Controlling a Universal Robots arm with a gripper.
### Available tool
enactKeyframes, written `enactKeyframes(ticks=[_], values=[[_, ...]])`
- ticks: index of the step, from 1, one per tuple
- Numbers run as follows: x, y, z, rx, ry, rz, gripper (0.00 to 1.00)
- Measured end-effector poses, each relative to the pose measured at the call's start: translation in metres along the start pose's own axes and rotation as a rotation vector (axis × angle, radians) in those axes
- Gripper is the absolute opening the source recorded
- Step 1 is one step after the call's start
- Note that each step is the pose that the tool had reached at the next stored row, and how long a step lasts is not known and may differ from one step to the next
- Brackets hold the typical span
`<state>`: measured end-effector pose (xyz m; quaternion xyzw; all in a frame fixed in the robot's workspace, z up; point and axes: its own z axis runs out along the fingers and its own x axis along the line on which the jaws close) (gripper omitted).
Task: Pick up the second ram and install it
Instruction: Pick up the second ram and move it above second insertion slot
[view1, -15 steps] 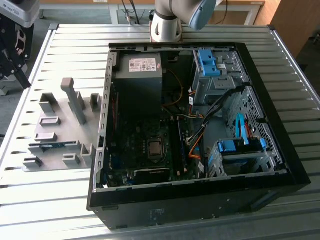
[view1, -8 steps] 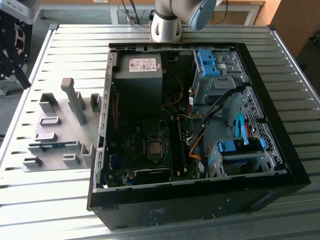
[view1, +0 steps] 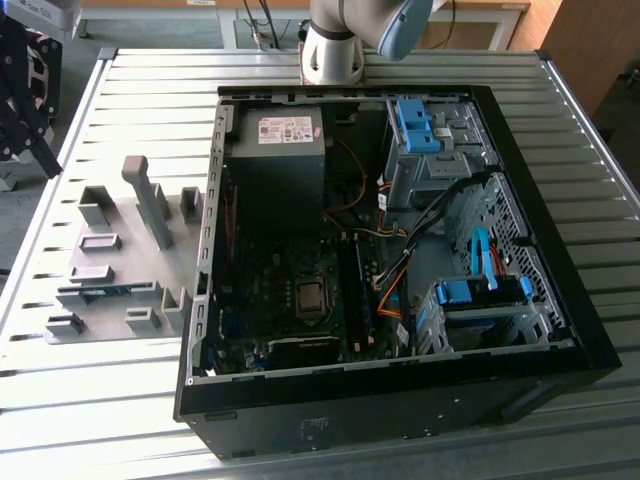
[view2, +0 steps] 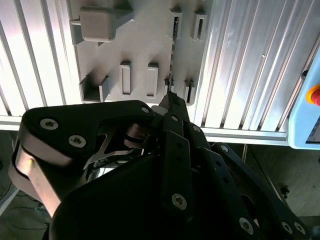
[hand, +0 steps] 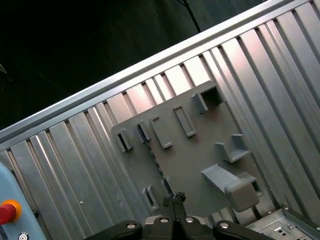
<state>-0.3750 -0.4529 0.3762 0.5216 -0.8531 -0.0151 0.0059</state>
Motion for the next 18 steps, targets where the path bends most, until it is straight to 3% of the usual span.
enactKeyframes(ticks=[8,18], values=[[0.0000,0.0000,0.0000,-0.0001,0.0005,-0.014,0.10],[0.0000,0.0001,0.0011,-0.0011,0.0062,-0.193,0.10]])
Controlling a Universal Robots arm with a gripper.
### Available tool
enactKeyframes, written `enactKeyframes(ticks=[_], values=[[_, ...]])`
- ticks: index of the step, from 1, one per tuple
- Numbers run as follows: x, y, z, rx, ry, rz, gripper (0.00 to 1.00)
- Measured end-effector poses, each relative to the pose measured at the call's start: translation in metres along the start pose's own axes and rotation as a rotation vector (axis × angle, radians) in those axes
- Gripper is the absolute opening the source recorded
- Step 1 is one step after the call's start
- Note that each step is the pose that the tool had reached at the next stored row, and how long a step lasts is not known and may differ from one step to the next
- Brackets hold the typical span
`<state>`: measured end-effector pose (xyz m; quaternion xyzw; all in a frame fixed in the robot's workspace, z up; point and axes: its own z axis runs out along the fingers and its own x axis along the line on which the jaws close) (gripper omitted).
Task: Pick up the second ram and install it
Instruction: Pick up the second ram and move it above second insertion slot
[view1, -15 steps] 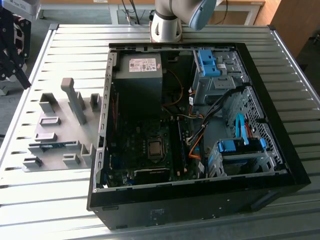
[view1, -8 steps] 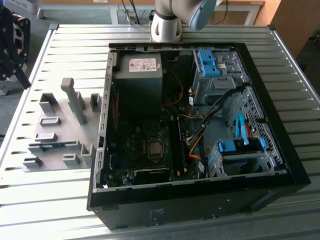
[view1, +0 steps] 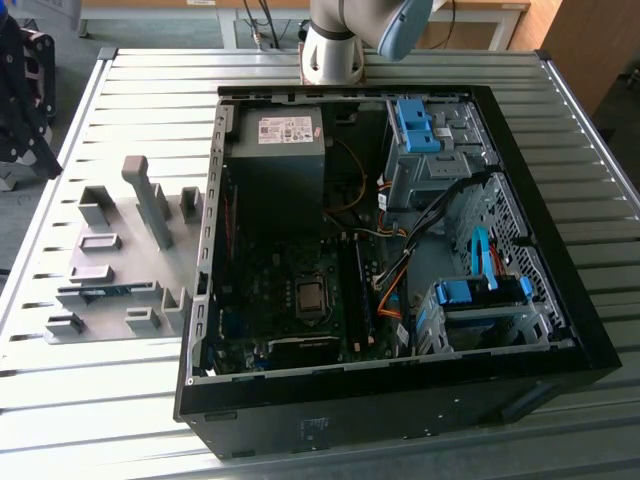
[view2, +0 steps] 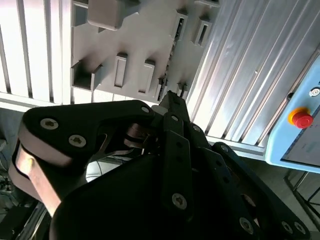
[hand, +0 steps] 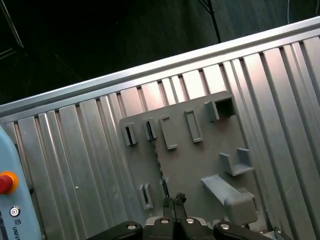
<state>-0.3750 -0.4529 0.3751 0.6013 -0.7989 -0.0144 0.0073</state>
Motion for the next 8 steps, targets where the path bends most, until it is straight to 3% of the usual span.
enactKeyframes(ticks=[8], values=[[0.0002,0.0006,0.0006,-0.0006,0.0038,-0.120,0.10]])
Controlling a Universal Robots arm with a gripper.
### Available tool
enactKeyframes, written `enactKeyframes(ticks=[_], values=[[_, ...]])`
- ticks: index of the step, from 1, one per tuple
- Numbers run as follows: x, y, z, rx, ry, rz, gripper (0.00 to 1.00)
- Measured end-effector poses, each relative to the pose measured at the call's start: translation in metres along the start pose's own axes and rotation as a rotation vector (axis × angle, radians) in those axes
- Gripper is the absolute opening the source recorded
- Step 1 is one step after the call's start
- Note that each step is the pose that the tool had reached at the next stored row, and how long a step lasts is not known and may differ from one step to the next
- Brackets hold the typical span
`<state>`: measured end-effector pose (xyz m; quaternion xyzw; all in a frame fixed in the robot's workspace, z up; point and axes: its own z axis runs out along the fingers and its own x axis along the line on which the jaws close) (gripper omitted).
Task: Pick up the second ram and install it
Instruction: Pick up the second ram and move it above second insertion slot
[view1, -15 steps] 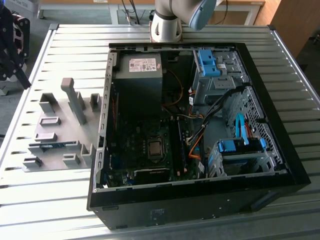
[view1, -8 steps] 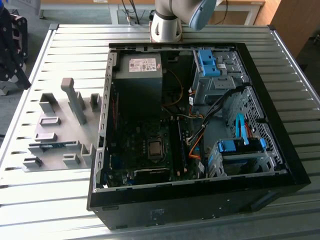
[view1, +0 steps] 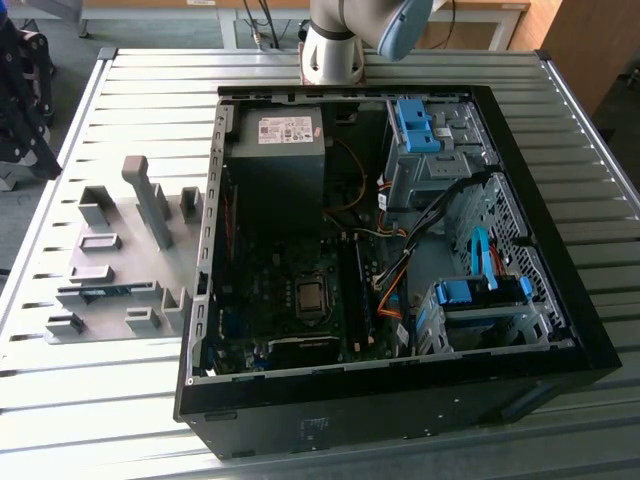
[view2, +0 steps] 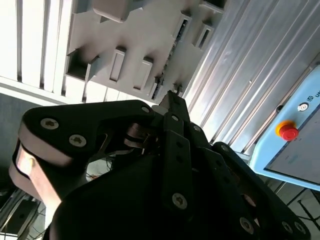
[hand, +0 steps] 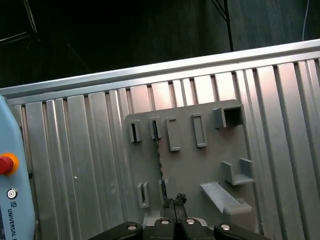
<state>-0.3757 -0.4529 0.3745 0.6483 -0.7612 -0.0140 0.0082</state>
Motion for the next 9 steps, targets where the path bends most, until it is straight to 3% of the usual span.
enactKeyframes(ticks=[6,9], values=[[0.0000,0.0001,0.0004,-0.0005,0.0033,-0.107,0.10],[0.0000,0.0001,0.0004,-0.0008,0.0043,-0.135,0.10]])
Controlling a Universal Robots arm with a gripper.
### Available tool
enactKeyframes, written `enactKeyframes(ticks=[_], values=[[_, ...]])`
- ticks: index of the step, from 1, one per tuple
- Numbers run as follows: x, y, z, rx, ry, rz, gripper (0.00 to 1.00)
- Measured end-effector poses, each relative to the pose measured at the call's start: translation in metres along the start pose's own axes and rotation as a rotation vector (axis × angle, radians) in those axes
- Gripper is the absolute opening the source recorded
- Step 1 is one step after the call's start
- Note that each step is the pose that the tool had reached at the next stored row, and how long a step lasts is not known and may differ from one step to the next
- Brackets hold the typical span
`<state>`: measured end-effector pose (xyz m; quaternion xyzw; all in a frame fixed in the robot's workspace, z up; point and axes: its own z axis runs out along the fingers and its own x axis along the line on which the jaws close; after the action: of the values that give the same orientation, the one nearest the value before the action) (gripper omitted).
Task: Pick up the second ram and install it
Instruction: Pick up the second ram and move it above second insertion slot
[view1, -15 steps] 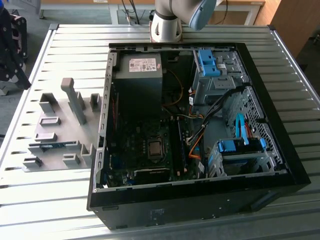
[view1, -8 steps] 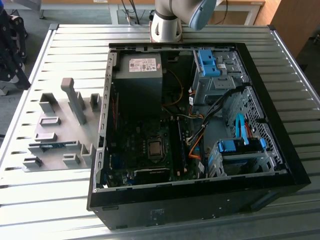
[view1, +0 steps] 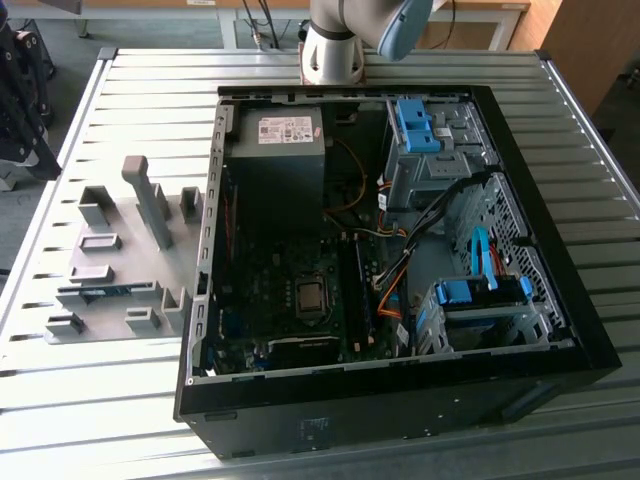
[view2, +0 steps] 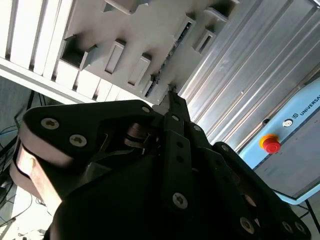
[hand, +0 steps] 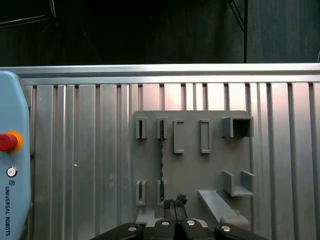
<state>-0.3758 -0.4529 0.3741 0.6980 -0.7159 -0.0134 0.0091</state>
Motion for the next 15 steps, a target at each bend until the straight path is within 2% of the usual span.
enactKeyframes(ticks=[15], values=[[0.0001,0.0000,0.0000,0.0000,0.0003,-0.008,0.10]])
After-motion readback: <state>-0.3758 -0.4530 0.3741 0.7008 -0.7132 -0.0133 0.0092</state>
